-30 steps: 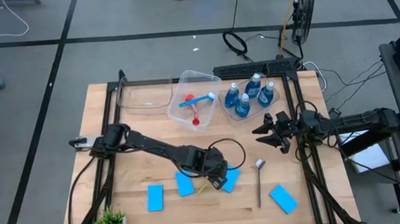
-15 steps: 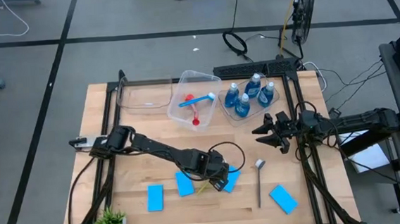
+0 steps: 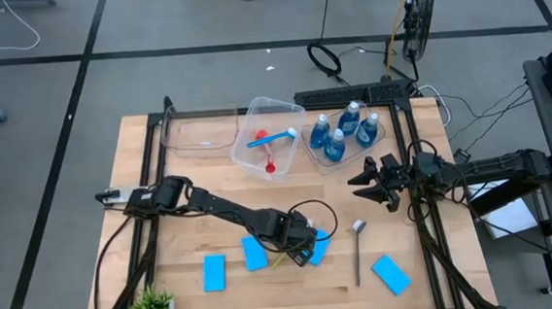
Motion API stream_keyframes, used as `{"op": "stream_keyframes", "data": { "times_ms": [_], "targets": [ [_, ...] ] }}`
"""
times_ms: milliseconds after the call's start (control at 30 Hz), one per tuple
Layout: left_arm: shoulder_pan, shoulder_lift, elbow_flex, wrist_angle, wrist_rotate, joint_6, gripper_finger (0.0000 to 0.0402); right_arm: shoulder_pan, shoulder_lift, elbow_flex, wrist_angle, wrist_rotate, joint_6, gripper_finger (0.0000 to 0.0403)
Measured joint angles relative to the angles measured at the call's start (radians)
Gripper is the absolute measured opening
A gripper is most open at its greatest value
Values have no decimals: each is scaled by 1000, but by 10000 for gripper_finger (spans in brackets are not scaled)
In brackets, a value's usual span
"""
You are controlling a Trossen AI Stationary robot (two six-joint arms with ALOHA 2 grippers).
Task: Pick & Place Kitchen Sink Supplies
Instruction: Put the light green dish brush into the transparent container
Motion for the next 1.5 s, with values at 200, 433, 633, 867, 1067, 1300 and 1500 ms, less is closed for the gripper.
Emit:
{"op": "stream_keyframes", "data": {
  "times_ms": [200,433,633,867,1067,1300,1500],
  "targets": [
    [-1,0,0,-31,-23,-23,161,0,0,0,-3,0,-10,185],
    [-1,2,0,-44,-24,-26,44,0,0,-1,-4,0,-11,185],
    [4,2,0,-42,-19,-93,31,0,0,-1,-4,0,-11,185],
    [22,-35,10,-16,23,-107,18,0,0,-1,-5,0,-11,185],
    [28,-152,15,57,27,-104,21,0,1,-1,-9,0,-11,185],
    [20,-327,16,68,-10,-114,19,0,1,-1,-12,0,-11,185],
    [-10,-461,16,100,-91,-50,19,0,2,-1,-15,0,-28,185]
  ]
}}
